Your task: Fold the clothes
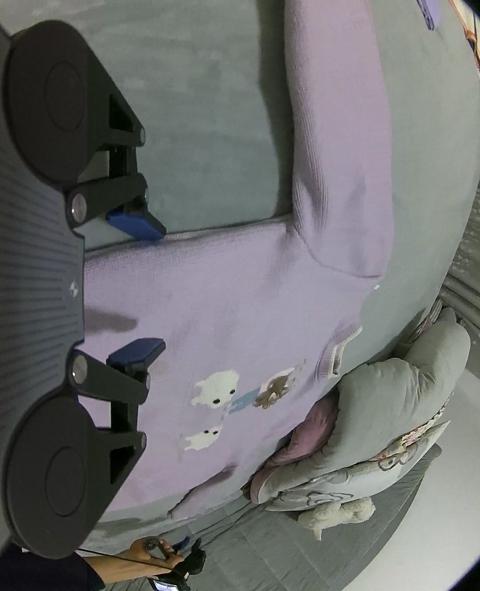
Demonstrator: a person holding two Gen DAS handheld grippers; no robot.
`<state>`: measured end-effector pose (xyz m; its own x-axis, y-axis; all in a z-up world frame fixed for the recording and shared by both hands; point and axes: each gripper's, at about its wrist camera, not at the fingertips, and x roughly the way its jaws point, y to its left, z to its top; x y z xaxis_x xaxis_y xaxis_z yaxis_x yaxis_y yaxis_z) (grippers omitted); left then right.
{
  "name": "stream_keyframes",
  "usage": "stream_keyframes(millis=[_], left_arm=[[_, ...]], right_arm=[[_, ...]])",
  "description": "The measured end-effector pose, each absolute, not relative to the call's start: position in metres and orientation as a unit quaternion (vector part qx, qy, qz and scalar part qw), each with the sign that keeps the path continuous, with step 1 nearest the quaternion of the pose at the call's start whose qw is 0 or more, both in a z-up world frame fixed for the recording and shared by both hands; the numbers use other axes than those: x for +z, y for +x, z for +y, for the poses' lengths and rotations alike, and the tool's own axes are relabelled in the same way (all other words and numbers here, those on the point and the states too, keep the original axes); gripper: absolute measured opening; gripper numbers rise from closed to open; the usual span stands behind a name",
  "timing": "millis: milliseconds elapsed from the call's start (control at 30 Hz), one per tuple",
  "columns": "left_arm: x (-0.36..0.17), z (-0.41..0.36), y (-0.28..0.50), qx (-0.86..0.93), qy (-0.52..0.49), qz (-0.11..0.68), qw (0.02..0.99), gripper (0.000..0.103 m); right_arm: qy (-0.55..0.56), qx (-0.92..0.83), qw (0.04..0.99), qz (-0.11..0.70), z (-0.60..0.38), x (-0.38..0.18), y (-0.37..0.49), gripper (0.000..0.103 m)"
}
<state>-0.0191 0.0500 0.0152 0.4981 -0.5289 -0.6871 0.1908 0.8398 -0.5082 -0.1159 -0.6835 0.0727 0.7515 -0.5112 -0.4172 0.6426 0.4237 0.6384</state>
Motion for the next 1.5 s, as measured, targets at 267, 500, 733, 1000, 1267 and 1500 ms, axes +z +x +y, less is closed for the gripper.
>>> stream_keyframes(millis=[267, 500, 733, 1000, 1267, 1500], left_arm=[[0.010, 0.057, -0.060, -0.199, -0.196, 0.459, 0.843, 0.074], [0.002, 0.044, -0.104, -0.233, -0.192, 0.427, 0.852, 0.086], [-0.006, 0.038, -0.124, -0.242, -0.246, 0.420, 0.839, 0.093], [-0.002, 0.007, -0.138, -0.232, -0.192, 0.406, 0.863, 0.047], [0.020, 0.034, -0.143, -0.234, -0.294, 0.396, 0.838, 0.012], [0.047, 0.045, -0.156, -0.238, -0.298, 0.396, 0.835, 0.011]], right_arm=[[0.371, -0.007, 0.885, 0.282, -0.590, 0.077, -0.107, 0.079], [0.379, 0.106, 0.823, 0.410, -0.527, 0.017, -0.159, 0.090], [0.451, 0.120, 0.806, 0.364, -0.525, -0.007, -0.205, 0.089], [0.358, 0.095, 0.848, 0.378, -0.474, 0.000, -0.207, 0.065], [0.282, 0.073, 0.888, 0.356, -0.445, 0.029, -0.219, 0.016], [0.289, 0.092, 0.899, 0.315, -0.455, 0.060, -0.242, 0.015]])
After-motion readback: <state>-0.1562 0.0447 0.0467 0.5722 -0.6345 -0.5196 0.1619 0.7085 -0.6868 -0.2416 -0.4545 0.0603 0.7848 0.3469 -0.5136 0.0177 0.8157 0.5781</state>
